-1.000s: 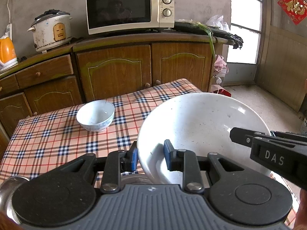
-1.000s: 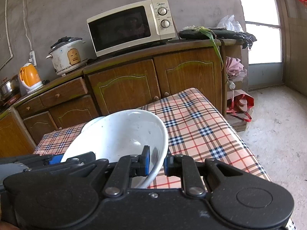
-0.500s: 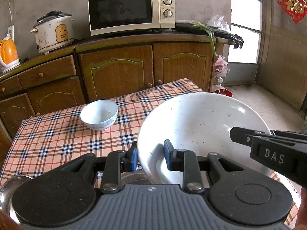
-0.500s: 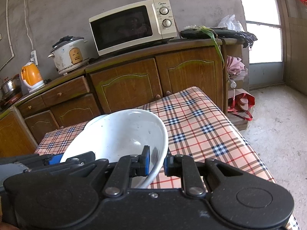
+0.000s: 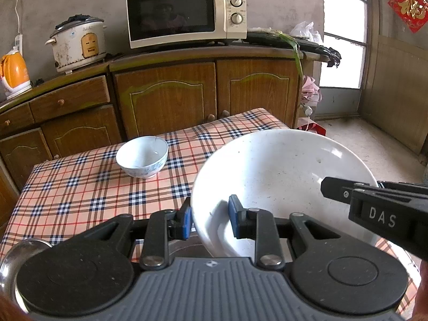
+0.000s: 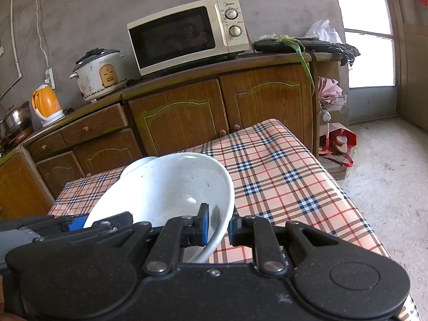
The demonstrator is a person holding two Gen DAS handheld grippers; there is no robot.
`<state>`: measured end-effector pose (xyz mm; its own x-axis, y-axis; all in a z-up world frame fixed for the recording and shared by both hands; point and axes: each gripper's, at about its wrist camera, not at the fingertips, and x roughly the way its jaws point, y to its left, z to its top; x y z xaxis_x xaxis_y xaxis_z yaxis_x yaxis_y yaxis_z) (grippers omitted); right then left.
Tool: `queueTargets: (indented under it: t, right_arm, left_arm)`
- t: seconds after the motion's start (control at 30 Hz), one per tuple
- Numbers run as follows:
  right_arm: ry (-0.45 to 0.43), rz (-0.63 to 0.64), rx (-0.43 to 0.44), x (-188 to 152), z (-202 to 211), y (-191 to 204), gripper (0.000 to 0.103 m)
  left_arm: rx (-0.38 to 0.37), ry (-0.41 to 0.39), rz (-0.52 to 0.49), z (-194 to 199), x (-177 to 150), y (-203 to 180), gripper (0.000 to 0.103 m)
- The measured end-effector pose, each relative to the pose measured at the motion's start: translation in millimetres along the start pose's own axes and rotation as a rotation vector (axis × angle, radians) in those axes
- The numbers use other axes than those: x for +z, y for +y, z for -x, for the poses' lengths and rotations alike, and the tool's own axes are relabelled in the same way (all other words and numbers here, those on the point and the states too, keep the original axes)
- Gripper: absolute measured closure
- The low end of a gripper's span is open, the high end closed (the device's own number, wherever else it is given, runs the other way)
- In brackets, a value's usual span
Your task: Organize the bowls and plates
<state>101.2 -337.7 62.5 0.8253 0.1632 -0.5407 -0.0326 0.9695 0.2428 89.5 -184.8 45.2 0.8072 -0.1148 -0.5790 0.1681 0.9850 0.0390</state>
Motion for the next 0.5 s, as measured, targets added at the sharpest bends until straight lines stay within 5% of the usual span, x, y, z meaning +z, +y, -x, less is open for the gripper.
queueTargets:
  t: [0.5]
  right_arm:
    - [0.003, 0.005, 0.003, -5.1, 2.2, 5.8, 0.084]
  left_arm:
    - [0.007, 0.0, 0.005, 3.7, -6.6, 5.1, 0.075]
